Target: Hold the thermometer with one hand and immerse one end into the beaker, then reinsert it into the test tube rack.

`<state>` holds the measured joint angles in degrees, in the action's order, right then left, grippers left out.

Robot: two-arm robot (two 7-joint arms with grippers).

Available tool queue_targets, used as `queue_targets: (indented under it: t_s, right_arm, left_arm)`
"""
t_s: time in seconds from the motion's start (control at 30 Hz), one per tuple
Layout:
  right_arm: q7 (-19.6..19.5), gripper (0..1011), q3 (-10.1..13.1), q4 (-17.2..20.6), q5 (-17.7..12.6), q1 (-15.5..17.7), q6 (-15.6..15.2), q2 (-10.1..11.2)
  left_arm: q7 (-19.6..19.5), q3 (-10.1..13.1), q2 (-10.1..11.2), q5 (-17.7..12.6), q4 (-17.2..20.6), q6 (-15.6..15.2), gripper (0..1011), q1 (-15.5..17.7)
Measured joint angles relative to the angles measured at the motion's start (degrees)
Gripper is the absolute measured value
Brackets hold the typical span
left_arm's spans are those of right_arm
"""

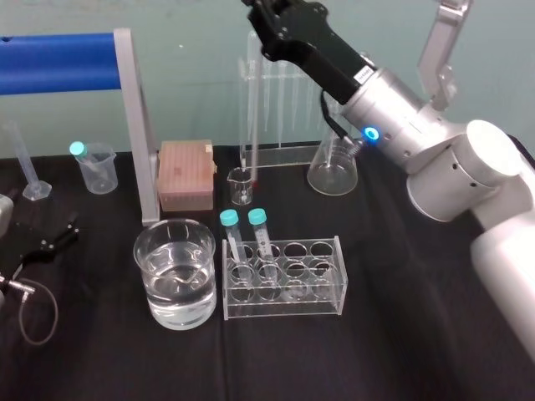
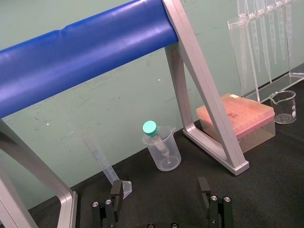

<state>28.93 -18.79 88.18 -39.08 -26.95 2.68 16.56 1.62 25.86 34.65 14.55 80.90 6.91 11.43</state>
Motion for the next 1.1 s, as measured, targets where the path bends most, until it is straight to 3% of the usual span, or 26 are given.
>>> queue_targets:
  t_s: [0.27,0.47,0.7,1.1]
  right_arm:
    - [7.38,53,-3.71,-4.27,-5.03,-3.76,1.59,-2.76]
    - [10.7,53,-6.81,-5.41,-6.82,-4.7,1.61,-3.92]
    - [13.04,53,-9.93,-7.26,-7.15,-4.81,2.37,-4.43]
    - [15.21,53,-13.96,-14.53,-6.43,-6.71,4.68,-4.85]
  left_arm:
    - [0.0,0.0,0.0,0.0,0.0,0.0,1008,0.0]
    - [0.0,0.0,0.0,0.0,0.0,0.0,1008,0.0]
    - [0.0,0.0,0.0,0.0,0.0,0.0,1008,0.0]
    - [0.0,0.0,0.0,0.0,0.0,0.0,1008,0.0]
